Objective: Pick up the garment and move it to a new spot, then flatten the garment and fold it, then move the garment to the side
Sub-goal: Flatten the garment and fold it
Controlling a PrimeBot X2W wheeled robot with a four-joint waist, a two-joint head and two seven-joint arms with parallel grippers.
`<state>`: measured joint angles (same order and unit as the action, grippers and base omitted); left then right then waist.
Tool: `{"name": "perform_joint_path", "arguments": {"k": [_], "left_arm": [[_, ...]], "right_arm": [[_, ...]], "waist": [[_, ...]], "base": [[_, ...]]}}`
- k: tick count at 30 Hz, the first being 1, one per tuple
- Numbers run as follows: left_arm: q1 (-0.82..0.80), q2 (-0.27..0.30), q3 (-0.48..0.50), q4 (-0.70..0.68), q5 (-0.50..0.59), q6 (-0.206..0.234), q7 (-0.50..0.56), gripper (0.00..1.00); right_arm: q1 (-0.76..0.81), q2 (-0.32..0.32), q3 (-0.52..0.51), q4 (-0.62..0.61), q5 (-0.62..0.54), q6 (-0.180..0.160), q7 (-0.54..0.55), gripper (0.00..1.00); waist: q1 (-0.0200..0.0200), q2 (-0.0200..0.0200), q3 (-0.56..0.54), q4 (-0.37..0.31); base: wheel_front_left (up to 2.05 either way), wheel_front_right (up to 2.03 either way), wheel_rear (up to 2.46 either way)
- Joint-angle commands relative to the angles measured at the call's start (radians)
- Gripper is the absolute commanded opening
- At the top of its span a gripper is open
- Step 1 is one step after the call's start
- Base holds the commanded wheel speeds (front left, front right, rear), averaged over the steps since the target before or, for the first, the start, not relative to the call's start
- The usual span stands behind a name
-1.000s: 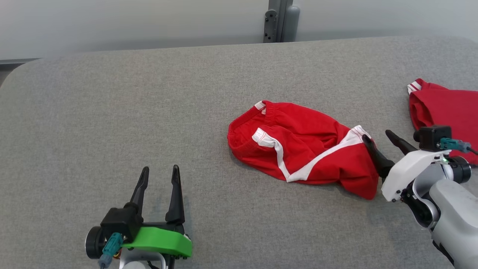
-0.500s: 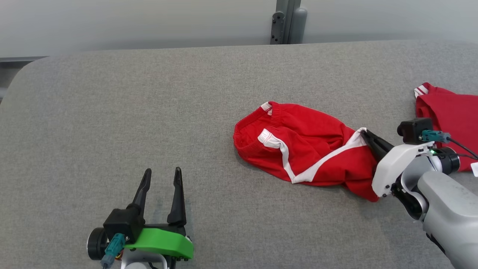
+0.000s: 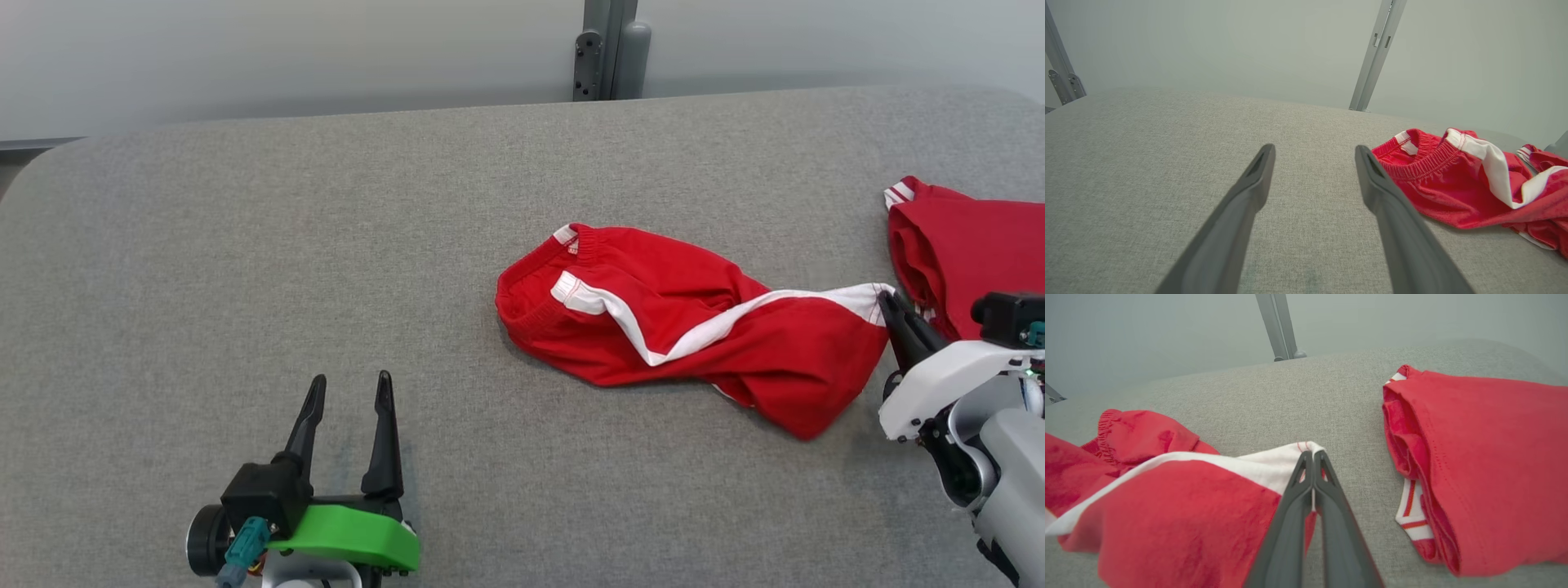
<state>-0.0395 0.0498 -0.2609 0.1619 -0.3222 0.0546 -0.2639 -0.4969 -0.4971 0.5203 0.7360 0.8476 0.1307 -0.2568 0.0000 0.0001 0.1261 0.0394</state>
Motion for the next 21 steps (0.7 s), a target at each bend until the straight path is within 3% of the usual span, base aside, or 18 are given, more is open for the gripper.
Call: {"name": "perform_joint_path", "arguments": {"k": [1,4,5,6,7,8,16,21], "left_arm": [[0.001,0.002,0.002,-0.002,0.0,0.002,0.0,1.0],[-0.005,0.002,0.003,0.001,0.002,0.0,0.0,1.0],[-0.007,0.002,0.003,0.001,0.003,0.0,0.0,1.0],[-0.009,0.002,0.004,0.002,0.003,0.0,0.0,1.0],[-0.009,0.002,0.005,0.004,0.003,0.0,0.0,1.0],[-0.011,0.002,0.004,0.005,0.004,0.0,0.0,1.0],[-0.007,0.002,0.013,-0.006,-0.004,0.006,0.0,1.0],[0.006,0.002,0.024,-0.013,0.002,-0.003,0.0,1.0]], "right_arm": [[0.014,0.009,-0.013,0.009,-0.01,0.0,-0.006,0.0],[0.024,0.03,-0.044,0.026,-0.022,0.0,-0.009,0.0],[0.027,0.037,-0.056,0.028,-0.03,0.0,-0.01,0.17],[0.031,0.043,-0.066,0.027,-0.037,0.0,-0.01,0.44],[0.031,0.045,-0.083,0.021,-0.043,0.0,-0.009,0.92],[0.039,0.048,-0.103,0.011,-0.055,0.0,-0.009,1.0],[0.137,0.095,-0.269,-0.143,-0.195,0.0,-0.008,1.0],[0.24,0.186,-0.375,-0.319,-0.339,0.0,-0.008,1.0]], "waist": [[0.0,-0.0001,0.004,-0.004],[0.0,-0.0001,0.008,-0.007],[0.0,-0.0001,0.009,-0.008],[0.0,-0.0001,0.009,-0.009],[0.0,-0.0001,0.009,-0.009],[0.0,-0.0001,0.01,-0.01],[0.0,-0.0001,0.002,-0.015],[0.0,-0.0001,-0.013,-0.026]], "base": [[0.0,0.0,0.0],[0.0,0.0,0.0],[0.0,0.0,0.0],[0.0,0.0,0.0],[0.0,0.0,0.0],[0.0,0.0,0.0],[0.0,0.0,0.0],[0.0,0.0,0.0]]}}
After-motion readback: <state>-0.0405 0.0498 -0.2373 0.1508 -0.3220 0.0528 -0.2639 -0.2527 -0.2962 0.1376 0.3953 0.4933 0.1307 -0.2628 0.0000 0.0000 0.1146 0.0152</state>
